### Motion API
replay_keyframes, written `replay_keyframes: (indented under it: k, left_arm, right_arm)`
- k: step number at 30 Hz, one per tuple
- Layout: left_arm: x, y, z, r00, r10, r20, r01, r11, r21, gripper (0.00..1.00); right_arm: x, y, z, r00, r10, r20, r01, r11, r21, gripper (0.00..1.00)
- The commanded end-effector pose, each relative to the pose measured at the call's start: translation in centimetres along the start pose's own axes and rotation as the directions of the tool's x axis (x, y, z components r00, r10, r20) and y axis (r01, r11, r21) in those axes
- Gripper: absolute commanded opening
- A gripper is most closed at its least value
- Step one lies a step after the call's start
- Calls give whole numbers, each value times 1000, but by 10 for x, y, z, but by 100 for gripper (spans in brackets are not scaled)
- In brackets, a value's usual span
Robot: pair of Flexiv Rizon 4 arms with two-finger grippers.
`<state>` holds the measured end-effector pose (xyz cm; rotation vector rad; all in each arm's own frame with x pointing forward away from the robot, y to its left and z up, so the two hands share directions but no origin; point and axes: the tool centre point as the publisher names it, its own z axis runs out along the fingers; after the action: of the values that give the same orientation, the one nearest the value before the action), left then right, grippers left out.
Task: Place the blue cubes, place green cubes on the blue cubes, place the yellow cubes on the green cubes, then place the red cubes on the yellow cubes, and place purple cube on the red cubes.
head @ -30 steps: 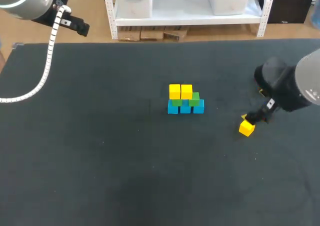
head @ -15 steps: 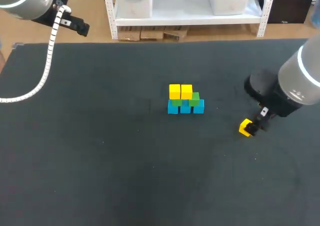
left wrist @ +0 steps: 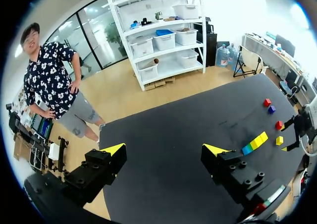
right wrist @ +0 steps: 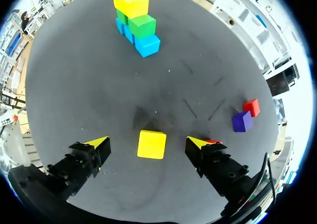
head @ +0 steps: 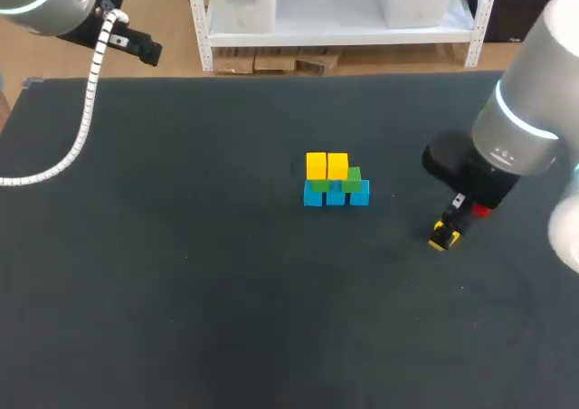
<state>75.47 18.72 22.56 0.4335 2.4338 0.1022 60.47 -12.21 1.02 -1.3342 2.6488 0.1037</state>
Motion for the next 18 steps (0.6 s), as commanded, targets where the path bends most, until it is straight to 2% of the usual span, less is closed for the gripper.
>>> replay_keyframes:
  k: [1, 5, 8, 9, 13, 15, 17, 18]
  left_arm:
    - [0, 1, -1, 1000, 2, 0, -2, 1000, 2, 100]
    - [0, 1, -1, 1000, 2, 0, -2, 1000, 2, 100]
    - [0, 1, -1, 1000, 2, 0, -2, 1000, 2, 100]
    - [0, 1, -1, 1000, 2, 0, -2, 1000, 2, 100]
    - [0, 1, -1, 1000, 2, 0, -2, 1000, 2, 100]
    - [0, 1, -1, 1000, 2, 0, -2, 1000, 2, 100]
    - [0, 1, -1, 1000, 2, 0, -2, 1000, 2, 100]
    - [0, 1, -1, 1000, 2, 0, -2, 1000, 2, 100]
  right_arm:
    - [-4, -3, 1, 999, -2, -40, 0, 998, -61, 91]
    - [-2, -4, 3, 999, 1, -42, -4, 998, -65, 91]
    - [0, -2, 7, 998, -4, -57, -1, 997, -77, 65]
    - [1, -1, 8, 998, -7, -62, 2, 997, -79, 64]
    - [3, 2, 8, 997, -18, -73, 11, 996, -92, 75]
    - [5, 3, 9, 997, -24, -80, 16, 995, -96, 74]
    - [5, 3, 9, 996, -32, -86, 23, 995, -98, 67]
    - [6, 3, 9, 995, -39, -93, 30, 995, -95, 53]
